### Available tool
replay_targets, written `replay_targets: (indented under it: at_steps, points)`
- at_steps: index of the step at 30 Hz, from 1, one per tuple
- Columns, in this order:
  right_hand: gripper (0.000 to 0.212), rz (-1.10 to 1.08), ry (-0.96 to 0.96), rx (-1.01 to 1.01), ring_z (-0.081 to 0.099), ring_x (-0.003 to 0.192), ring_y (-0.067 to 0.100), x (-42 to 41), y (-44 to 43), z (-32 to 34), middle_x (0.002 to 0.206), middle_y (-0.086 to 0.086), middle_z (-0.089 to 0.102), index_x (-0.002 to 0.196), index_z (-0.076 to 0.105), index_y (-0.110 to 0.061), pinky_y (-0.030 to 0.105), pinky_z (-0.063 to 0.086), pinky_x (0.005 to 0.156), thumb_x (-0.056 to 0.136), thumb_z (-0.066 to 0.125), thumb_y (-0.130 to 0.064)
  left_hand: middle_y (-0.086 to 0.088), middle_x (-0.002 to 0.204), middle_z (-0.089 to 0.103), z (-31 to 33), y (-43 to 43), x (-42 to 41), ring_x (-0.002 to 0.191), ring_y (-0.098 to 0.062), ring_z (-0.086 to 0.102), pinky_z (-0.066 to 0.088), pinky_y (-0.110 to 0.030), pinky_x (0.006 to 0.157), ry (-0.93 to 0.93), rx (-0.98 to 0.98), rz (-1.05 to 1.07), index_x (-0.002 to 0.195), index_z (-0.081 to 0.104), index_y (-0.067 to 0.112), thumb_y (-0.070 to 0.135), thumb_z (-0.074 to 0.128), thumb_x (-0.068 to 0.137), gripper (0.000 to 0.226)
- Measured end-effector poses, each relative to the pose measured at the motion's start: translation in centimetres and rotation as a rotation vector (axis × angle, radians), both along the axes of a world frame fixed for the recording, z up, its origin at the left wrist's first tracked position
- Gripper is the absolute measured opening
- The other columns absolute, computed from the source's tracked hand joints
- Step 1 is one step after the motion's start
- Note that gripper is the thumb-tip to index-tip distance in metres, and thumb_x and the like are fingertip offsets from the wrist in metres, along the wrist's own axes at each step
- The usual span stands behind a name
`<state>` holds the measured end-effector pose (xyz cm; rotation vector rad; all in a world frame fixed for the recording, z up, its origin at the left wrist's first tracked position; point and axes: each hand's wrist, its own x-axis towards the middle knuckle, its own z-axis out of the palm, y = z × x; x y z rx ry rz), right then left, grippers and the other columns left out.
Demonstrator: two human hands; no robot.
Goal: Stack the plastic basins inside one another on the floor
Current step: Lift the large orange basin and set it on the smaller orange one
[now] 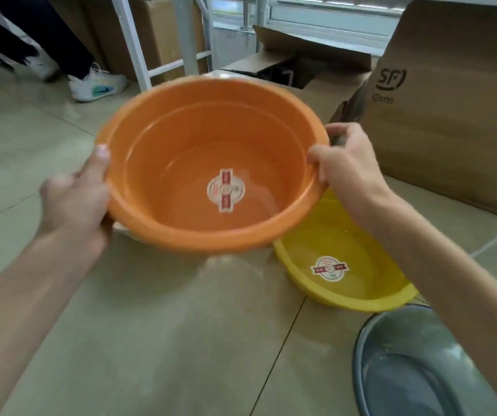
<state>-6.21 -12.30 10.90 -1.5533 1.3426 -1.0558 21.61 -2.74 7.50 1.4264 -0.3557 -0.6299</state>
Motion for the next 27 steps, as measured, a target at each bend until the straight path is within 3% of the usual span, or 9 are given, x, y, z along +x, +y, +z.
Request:
replay_targets:
  at_steps: [3,6,9,11,13,17,22,25,27]
  points:
    - [0.041,-0.071,-0.036,0.003,0.072,0.068,0.013,0.1,-5.9,0.1,0.1,0.006,0.069,0.13,0.05,-0.014,0.02,0.057,0.054,0.091,0.063,-0.022,-0.003,0.069,0.071,1.7,-6.0,-1.6,0.058,-0.011,0.07,0.064,-0.03,0.066,0.086,-0.105,-0.153,0.08,0.066,0.005,0.021,0.064,0.098,0.024]
    - [0.044,-0.142,-0.066,0.068,0.073,0.085,0.019,0.5,-11.4,-1.7,0.107,0.01,0.069,0.13,0.051,-0.011,0.031,0.062,0.074,0.092,0.066,-0.03,-0.01,0.081,0.073,0.9,-12.1,-1.4,0.057,-0.011,0.07,0.059,-0.024,0.06,0.122,-0.07,-0.186,0.109,0.064,-0.01,0.003,0.068,0.092,0.021]
    - [0.049,-0.195,-0.017,0.137,0.069,0.098,0.025,0.7,-14.1,-4.8,0.115,0.013,0.065,0.13,0.049,-0.008,0.042,0.06,0.086,0.091,0.067,-0.031,-0.019,0.118,0.07,-1.2,-15.2,-2.4,0.093,-0.022,0.071,0.06,-0.028,0.083,0.08,0.076,-0.184,0.129,0.058,-0.007,-0.001,0.072,0.087,0.045]
    - [0.051,-0.243,-0.04,0.13,0.066,0.104,0.026,0.8,-14.9,-6.5,0.116,0.012,0.064,0.13,0.05,-0.007,0.041,0.057,0.092,0.091,0.067,-0.033,-0.017,0.122,0.071,-2.9,-16.6,-2.9,0.109,-0.026,0.07,0.055,-0.034,0.1,0.055,0.126,-0.171,0.127,0.062,-0.003,0.008,0.075,0.087,0.044]
    - [0.049,-0.259,-0.054,0.116,0.065,0.103,0.024,1.1,-15.2,-6.9,0.113,0.01,0.065,0.131,0.052,-0.006,0.039,0.056,0.092,0.093,0.065,-0.034,-0.012,0.118,0.073,-3.9,-17.5,-2.9,0.107,-0.024,0.071,0.055,-0.036,0.101,0.01,0.164,-0.178,0.128,0.066,0.002,0.02,0.074,0.089,0.044]
    - [0.044,-0.269,-0.055,0.105,0.068,0.088,0.02,2.2,-16.1,-6.4,0.108,0.01,0.069,0.13,0.055,-0.007,0.035,0.059,0.08,0.095,0.063,-0.033,-0.006,0.098,0.069,-3.5,-19.1,-2.6,0.076,-0.017,0.068,0.063,-0.033,0.083,-0.083,0.193,-0.177,0.127,0.065,0.002,0.026,0.063,0.099,0.037]
    - [0.043,-0.332,-0.201,0.226,0.064,0.093,0.021,2.2,-16.4,-7.0,0.105,0.007,0.065,0.129,0.055,-0.001,0.036,0.057,0.088,0.096,0.062,-0.028,-0.01,0.112,0.073,-2.3,-20.8,-2.9,0.086,-0.019,0.074,0.064,-0.032,0.079,-0.096,0.196,-0.183,0.131,0.059,0.006,0.043,0.056,0.1,0.048]
    - [0.025,-0.378,-0.453,0.363,0.07,0.085,0.021,1.4,-16.6,-7.8,0.097,0.012,0.072,0.116,0.067,0.001,0.038,0.062,0.081,0.091,0.065,-0.002,-0.012,0.116,0.068,-2.0,-21.2,-3.9,0.091,-0.018,0.068,0.061,-0.029,0.084,0.009,0.15,-0.217,0.136,0.054,0.003,0.027,0.054,0.103,0.041]
    - [0.03,-0.345,-0.529,0.396,0.063,0.073,0.018,1.3,-16.1,-8.5,0.082,0.012,0.066,0.108,0.069,-0.001,0.032,0.063,0.073,0.088,0.056,0.016,-0.01,0.119,0.06,-3.1,-20.9,-4.9,0.095,-0.017,0.063,0.061,-0.026,0.086,0.106,0.15,-0.276,0.14,0.05,0.001,0.006,0.052,0.103,0.038]
